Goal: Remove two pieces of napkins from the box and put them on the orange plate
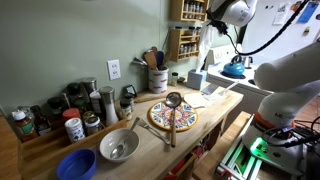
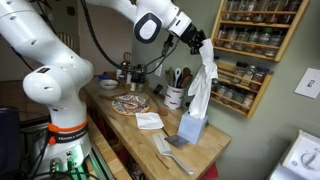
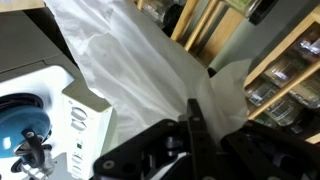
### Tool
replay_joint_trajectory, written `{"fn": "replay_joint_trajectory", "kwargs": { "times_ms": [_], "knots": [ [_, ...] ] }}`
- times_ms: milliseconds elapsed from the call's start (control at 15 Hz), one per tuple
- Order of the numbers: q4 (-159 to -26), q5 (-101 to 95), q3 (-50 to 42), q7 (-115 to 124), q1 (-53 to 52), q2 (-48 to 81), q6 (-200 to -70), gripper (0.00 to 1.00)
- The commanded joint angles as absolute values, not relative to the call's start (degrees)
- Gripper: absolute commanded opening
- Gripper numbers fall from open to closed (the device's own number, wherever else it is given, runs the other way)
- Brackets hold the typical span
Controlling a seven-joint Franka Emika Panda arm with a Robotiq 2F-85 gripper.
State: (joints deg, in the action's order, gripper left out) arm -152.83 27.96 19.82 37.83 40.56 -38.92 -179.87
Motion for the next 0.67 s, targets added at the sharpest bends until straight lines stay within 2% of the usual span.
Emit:
{"fn": "replay_joint_trajectory", "kwargs": {
  "times_ms": [0,600],
  "knots": [
    [-152.81,23.61,19.95,39.89,42.00,-41.75,-177.90,0.00],
    [-151.20,19.26,20.13,40.23,44.07,-45.03,-176.73,0.00]
  ]
}}
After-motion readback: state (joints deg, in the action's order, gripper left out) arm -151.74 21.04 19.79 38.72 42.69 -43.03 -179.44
